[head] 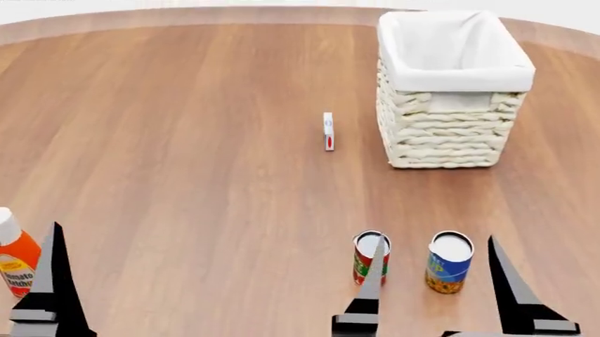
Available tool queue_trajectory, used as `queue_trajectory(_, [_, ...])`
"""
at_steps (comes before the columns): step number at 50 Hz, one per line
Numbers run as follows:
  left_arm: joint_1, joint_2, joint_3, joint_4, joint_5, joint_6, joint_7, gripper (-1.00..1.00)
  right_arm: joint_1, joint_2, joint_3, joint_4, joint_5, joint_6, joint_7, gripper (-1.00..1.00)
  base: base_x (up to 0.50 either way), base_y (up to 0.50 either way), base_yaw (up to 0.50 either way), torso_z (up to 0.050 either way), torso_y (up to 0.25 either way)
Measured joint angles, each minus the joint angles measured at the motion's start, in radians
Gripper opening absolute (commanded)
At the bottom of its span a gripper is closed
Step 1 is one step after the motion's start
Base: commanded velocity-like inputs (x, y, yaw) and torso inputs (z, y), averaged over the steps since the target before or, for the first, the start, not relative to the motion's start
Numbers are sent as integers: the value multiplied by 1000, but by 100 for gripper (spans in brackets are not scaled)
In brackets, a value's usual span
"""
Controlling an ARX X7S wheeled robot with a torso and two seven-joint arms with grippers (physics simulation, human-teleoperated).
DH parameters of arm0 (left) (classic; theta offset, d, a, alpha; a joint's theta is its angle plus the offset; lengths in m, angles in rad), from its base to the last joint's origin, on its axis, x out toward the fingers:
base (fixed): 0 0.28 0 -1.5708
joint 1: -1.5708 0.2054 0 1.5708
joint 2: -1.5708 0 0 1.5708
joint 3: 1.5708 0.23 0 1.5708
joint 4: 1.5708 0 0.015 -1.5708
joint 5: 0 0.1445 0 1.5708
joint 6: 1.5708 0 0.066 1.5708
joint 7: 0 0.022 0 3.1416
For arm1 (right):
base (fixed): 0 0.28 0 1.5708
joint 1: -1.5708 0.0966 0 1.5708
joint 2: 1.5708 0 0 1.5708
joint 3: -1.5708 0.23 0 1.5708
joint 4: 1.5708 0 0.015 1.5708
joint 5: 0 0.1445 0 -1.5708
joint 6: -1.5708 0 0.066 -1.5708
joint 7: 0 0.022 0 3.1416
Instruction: Pick up the tomato sauce, and put it in the basket.
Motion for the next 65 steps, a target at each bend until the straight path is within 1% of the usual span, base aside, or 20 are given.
queue_trajectory(21, [-9,-23,2,-11,-36,-2,-10,100,-3,15,23,1,56,0,10,100,500,0,0,0,0])
queue_trajectory(55, [-17,-59,5,-36,-81,19,-36,100,2,41,16,16,92,-9,35,100,500,0,0,0,1])
queue_trajectory(65, [-17,-73,14,-38,-90,26,-49,100,0,44,16,23,98,-14,48,100,18,0,0,0,1])
